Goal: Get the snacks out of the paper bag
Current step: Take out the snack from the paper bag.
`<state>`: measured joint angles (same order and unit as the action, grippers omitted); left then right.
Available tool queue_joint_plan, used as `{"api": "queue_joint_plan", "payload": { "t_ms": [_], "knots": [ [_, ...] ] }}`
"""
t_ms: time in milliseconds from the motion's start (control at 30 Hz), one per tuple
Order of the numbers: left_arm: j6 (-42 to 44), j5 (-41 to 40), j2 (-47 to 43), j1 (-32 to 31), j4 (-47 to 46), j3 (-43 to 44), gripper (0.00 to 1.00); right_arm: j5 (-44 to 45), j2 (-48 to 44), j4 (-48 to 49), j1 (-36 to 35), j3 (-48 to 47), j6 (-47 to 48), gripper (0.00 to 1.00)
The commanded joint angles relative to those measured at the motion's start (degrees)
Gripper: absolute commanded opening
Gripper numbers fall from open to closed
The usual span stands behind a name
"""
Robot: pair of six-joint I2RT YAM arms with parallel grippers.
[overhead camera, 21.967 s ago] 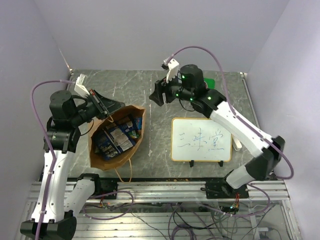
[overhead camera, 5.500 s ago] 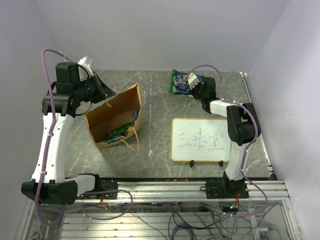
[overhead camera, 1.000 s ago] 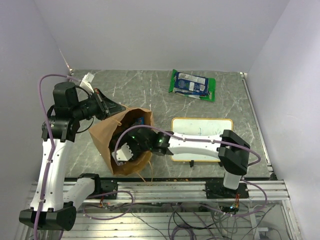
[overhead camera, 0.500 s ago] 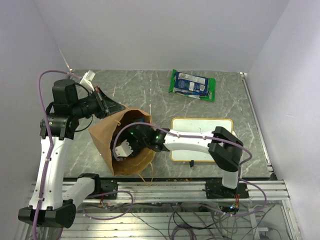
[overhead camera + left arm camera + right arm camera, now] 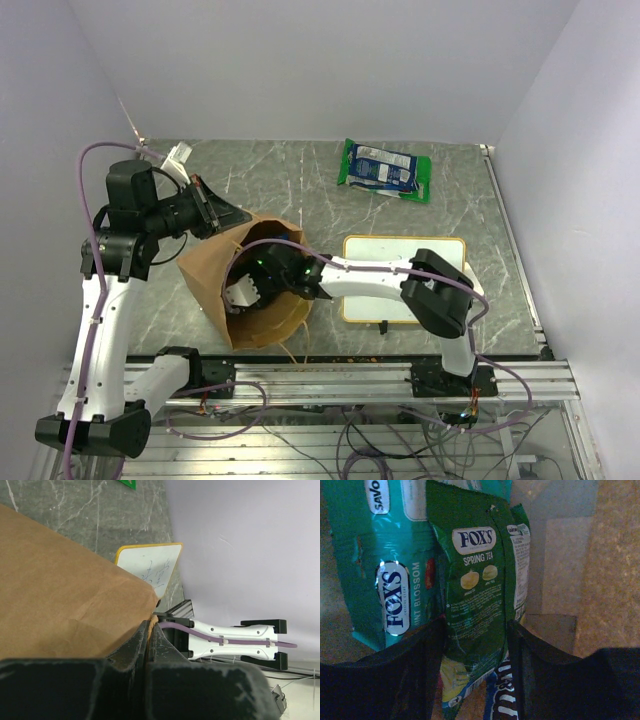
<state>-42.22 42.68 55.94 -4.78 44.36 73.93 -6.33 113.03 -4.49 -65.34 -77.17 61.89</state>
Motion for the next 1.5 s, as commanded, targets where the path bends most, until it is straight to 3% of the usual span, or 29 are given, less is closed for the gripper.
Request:
{"api": "queue_joint_plan", "payload": {
  "t_ms": [0,333,500,700,833,1467],
  "knots": [
    [-0.84,-0.31,-1.16,-0.41,-1.73,-0.97,0.07,-2.63,2.03,3.49,0.77,-1.53,-1.94,0.52],
    [-2.25,-2.18,-1.42,-0.41,-2.06,-1.67,0.07,-1.81,5.93,8.13,1.09,-4.35,-6.2,0.48],
    [-2.31,-5.58,-2.35,-0.41,-0.49,-0.61,0.07,0.93,6.36,7.68,1.45,-5.73,-6.46,0.34],
    [-3.33,-6.77,-2.81,-0.41,-0.83,-2.12,0.07,0.66,3.26,6.86,1.64,-6.15,-6.64,0.09],
    [-3.51,-8.05,-3.44,-0.41,-0.82,-2.27,0.07,-0.46,-0.23,4.62,1.61,-6.01,-5.64,0.01],
    [-2.48,-11.57,-3.88,-0.41,0.99,0.95,0.07,-10.87,-19.6,-5.61,1.51,1.37,-11.76,0.0]
  ]
}}
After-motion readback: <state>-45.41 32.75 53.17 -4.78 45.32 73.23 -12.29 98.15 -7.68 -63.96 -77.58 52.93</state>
